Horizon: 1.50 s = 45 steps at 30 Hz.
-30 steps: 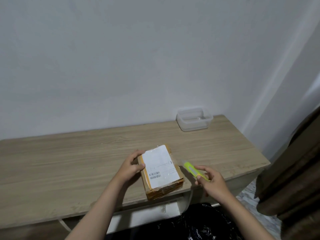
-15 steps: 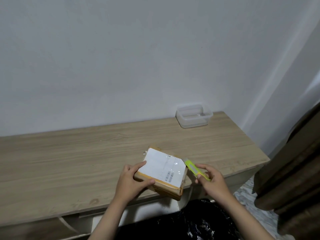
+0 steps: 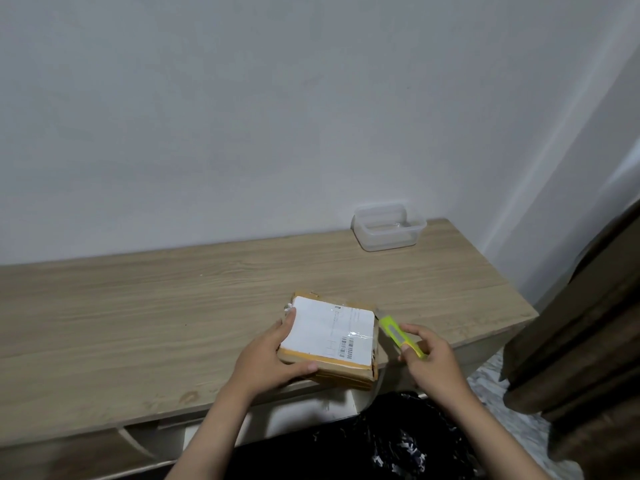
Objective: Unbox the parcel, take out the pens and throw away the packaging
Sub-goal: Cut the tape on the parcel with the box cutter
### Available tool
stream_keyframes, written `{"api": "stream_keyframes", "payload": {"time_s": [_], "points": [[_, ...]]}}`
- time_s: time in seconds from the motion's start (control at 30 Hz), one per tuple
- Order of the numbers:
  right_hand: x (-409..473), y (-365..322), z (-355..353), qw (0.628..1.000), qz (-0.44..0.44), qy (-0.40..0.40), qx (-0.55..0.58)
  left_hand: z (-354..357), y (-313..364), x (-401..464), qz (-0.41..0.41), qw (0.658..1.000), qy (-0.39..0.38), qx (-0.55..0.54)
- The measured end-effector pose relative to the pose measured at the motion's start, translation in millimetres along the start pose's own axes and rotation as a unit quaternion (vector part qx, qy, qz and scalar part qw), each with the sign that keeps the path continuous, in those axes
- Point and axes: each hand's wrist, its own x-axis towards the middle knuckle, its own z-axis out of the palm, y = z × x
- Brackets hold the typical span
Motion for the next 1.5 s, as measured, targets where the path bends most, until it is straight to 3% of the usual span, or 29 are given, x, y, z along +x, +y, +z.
{"api": "stream_keyframes", "payload": {"time_s": [0.23, 0.43, 0.77, 1.33, 1.5], "points": [[-8, -14, -6, 0.989, -0.041, -0.003, -0.141, 33, 13, -24, 0.011, 0.997, 0.047, -0.06], [-6, -34, -1, 0.966, -0.06, -0.009, -0.251, 41, 21, -26, 0.015, 0.999, 0.045, -0.019], [2, -73, -9, 0.902, -0.048, -0.099, -0.418, 48, 24, -26, -0.002, 0.997, 0.072, 0.039], [-15, -66, -24, 0.888, -0.039, -0.127, -0.44, 48, 27, -29, -0.002, 0.995, 0.083, 0.055], [-29, -56, -35, 0.917, -0.048, -0.105, -0.382, 49, 25, -29, 0.018, 0.995, 0.089, 0.037]]}}
